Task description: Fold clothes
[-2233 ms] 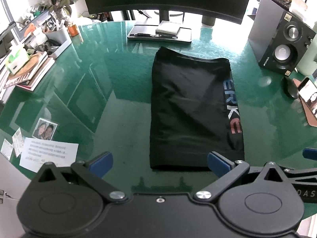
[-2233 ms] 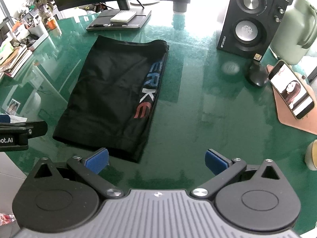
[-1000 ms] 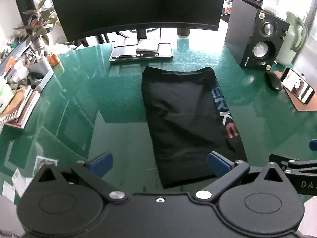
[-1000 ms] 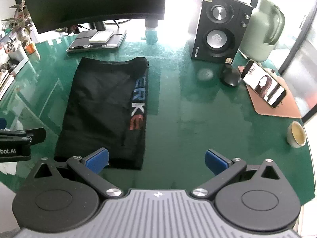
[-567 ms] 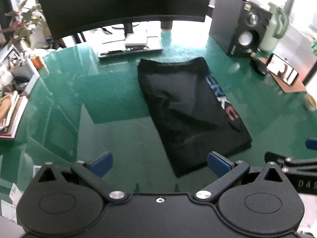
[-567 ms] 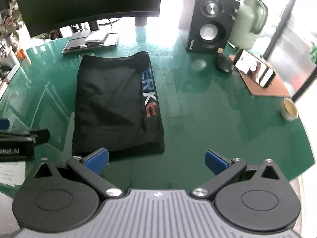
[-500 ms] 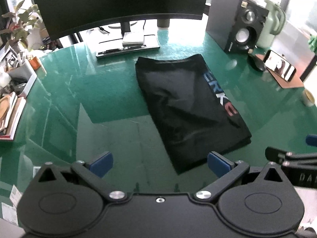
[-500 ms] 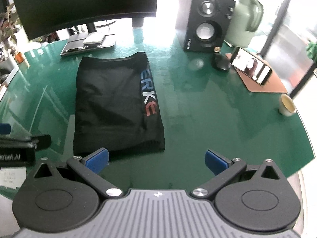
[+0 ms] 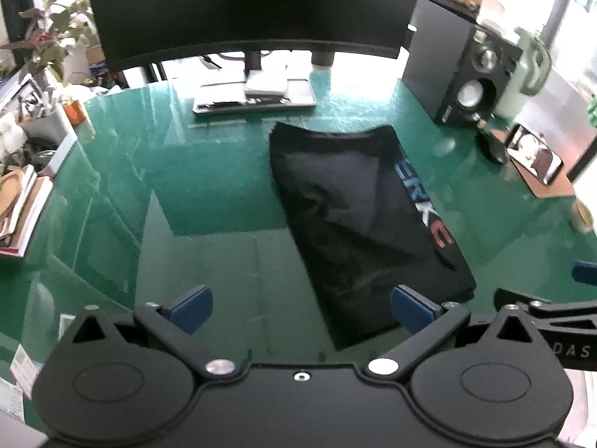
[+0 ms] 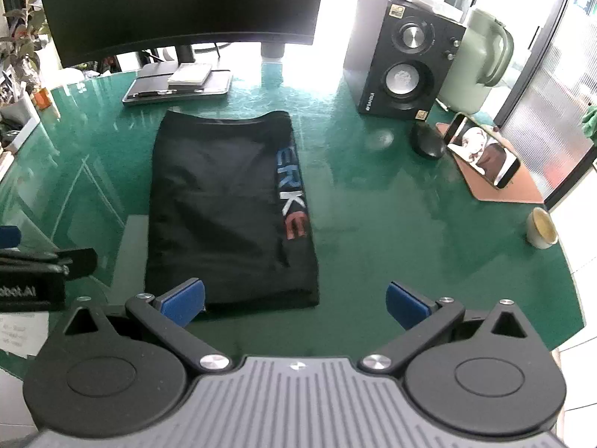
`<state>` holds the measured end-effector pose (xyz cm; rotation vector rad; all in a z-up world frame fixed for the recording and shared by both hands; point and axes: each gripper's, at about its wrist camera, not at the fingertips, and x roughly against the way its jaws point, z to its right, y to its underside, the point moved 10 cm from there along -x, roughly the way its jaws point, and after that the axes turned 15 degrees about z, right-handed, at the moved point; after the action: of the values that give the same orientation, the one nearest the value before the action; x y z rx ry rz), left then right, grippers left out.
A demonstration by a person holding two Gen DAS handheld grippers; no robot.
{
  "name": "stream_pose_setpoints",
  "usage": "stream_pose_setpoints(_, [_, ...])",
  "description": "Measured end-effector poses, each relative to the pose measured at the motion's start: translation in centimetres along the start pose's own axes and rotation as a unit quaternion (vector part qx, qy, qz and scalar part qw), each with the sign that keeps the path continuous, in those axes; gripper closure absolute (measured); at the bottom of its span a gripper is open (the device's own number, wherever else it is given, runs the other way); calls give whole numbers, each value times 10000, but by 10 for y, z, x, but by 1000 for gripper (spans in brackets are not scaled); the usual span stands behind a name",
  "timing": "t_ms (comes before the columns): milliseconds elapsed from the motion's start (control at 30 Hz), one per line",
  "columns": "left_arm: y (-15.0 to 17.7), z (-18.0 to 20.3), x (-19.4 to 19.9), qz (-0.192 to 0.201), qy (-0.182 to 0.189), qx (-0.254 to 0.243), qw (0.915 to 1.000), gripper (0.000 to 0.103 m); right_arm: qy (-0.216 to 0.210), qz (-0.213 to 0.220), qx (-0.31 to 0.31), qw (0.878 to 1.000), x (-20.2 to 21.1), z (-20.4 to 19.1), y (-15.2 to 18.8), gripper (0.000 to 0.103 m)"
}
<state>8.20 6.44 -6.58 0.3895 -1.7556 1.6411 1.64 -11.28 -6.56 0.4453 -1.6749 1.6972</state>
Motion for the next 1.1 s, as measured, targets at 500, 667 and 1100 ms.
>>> stream_pose_setpoints(500, [-17,-68,-23,-336,-897,262,9951,0,-712,-924,249,9929,63,-15,-90,0])
stream_pose_setpoints(667, [-13,-85,-27,-506,-1013,476,9924,0,-1030,-738,275,9916,107,-40,-133,0])
stream_pose_setpoints(1100, [-19,-84,-25,-420,-622,709,9947,0,-999,-127,432,9940,163,-49,-204,0])
